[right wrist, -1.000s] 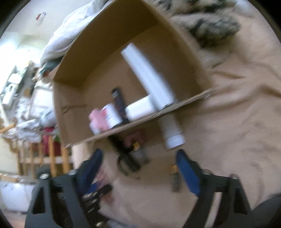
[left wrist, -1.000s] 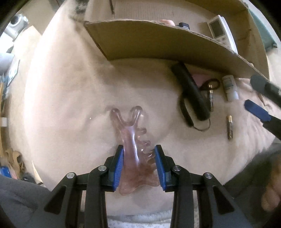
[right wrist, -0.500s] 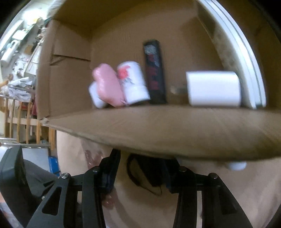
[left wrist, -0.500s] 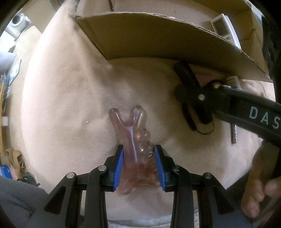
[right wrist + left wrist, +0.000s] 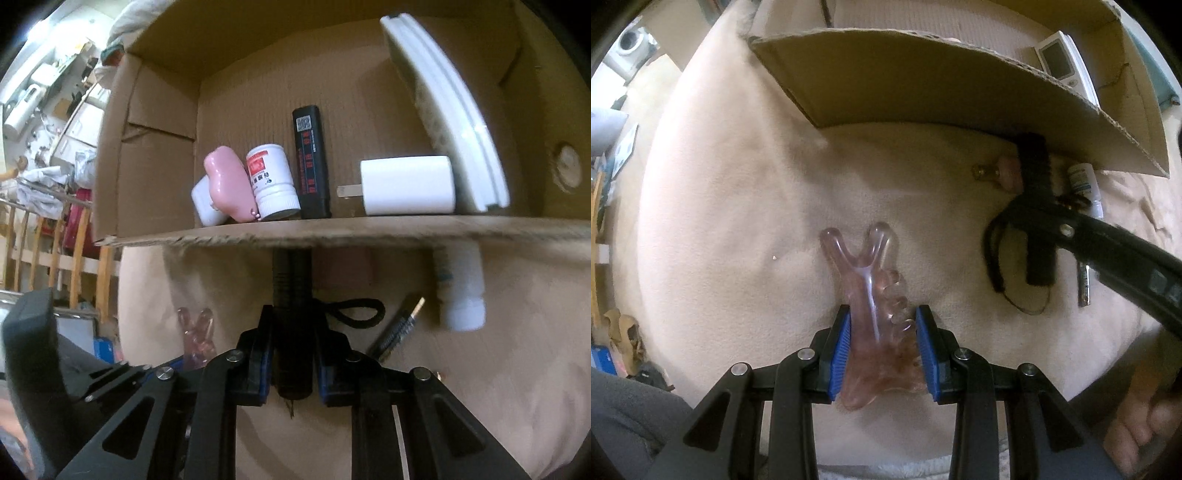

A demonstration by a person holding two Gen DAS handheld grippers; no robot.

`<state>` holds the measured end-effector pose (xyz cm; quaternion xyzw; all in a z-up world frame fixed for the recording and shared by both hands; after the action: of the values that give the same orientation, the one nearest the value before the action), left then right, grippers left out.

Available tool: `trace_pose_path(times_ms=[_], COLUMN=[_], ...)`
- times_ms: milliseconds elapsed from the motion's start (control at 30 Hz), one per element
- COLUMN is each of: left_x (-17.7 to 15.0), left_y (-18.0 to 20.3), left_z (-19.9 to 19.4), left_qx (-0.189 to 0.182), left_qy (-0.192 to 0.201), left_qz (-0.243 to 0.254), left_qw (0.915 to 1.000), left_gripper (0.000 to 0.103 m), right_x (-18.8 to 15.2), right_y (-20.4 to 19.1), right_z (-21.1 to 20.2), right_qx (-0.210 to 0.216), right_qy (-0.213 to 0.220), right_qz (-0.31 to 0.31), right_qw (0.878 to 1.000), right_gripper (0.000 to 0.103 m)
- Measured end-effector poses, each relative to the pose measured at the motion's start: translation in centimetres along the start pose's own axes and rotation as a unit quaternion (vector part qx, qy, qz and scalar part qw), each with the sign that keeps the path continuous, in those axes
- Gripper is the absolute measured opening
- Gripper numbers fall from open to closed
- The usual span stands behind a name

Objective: Organize rigid objects
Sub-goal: 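Grasp the pink translucent comb with the left tool while the right tool grasps the black flashlight, then carry the pink comb and black flashlight into the box and open both tools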

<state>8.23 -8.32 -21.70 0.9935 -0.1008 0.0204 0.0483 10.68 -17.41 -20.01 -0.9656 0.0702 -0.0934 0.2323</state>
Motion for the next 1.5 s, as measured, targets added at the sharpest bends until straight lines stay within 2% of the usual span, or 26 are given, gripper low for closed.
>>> trace_pose_path(times_ms=[267, 433, 700, 933, 1200, 1367, 1500], left_x=[-1.1, -2.0, -0.7, 2.6, 8.4, 11.3, 13.2], left_y=[-1.0, -1.0, -1.6, -1.8, -1.4, -0.8, -0.3], left_z=[-1.9, -4.6, -9.8, -13.5, -17.8, -18.2, -16.5], left_qx=[-0.019, -0.010, 0.003, 0.003, 0.005, 0.015, 0.020], left_qy=[0.019, 0.059, 0.128, 0.167, 0.211, 0.221, 0.212], left_qz=[-0.003, 0.004, 0.004, 0.012, 0.020, 0.033, 0.039], left_qw=[0.9996, 0.9982, 0.9917, 0.9858, 0.9774, 0.9747, 0.9763], left_gripper=[0.031, 0.031, 0.031, 0.031, 0.031, 0.031, 0.031], right_x=[-2.0, -3.0, -1.2, 2.2, 7.4, 10.4, 11.5], right_y=[-0.1, -0.3, -2.0, -4.8, -8.6, -9.2, -7.9], right_z=[-5.2, -8.6, -14.0, -18.9, -24.4, -24.9, -22.1], right_qx=[0.041, 0.073, 0.093, 0.117, 0.128, 0.119, 0.109], right_qy=[0.043, 0.077, 0.125, 0.166, 0.220, 0.238, 0.222], right_qz=[0.012, 0.006, -0.020, -0.037, -0.065, -0.065, -0.051], right_qw=[0.998, 0.994, 0.988, 0.978, 0.965, 0.962, 0.968], right_gripper=[0.021, 0.021, 0.021, 0.021, 0.021, 0.021, 0.021])
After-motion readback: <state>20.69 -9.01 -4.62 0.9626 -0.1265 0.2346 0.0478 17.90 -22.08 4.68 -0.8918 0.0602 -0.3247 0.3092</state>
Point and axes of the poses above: each gripper's, at about its wrist camera, not at the fingertips, and z roughly the way its jaws point, y to its right, x to its top, the point moved 4 cm from there along z, roughly the way its jaws point, and after that the axes turned 4 degrees about z, right-handed, at the moved point
